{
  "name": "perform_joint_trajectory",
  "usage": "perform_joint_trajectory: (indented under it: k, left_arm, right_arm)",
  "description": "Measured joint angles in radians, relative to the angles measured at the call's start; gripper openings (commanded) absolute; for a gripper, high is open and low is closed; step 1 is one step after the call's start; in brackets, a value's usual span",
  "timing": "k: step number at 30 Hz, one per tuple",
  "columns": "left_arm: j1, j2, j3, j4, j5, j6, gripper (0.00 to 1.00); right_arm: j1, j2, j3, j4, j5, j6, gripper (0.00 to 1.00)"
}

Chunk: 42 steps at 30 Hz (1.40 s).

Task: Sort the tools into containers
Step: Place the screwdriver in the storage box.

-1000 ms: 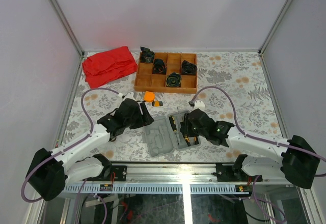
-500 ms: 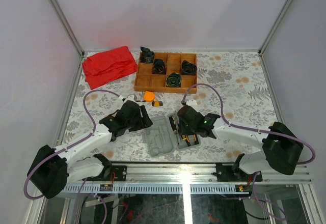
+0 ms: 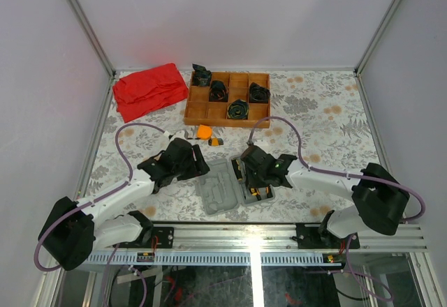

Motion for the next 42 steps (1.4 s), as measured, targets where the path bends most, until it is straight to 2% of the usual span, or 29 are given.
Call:
perform_joint_trajectory:
  k: [16, 20, 28, 42]
  left_arm:
    - [0.000, 0.002, -0.012, 0.028, 0.016, -0.001, 0.63]
    - [0.000, 0.001, -0.025, 0.031, 0.016, -0.008, 0.64]
    - [0.000, -0.001, -0.027, 0.031, 0.016, -0.012, 0.64]
    - [0.000, -0.001, -0.033, 0.037, 0.018, -0.012, 0.64]
  right_arm:
    - [0.000, 0.061, 0.046, -0.039, -0.042, 0.023, 0.24]
    - [0.000, 0.061, 0.048, -0.053, -0.041, 0.032, 0.32]
    - [0.000, 0.058, 0.048, -0.078, -0.032, 0.047, 0.43]
    - [0.000, 0.020, 0.071, -0.140, -0.001, 0.043, 0.47]
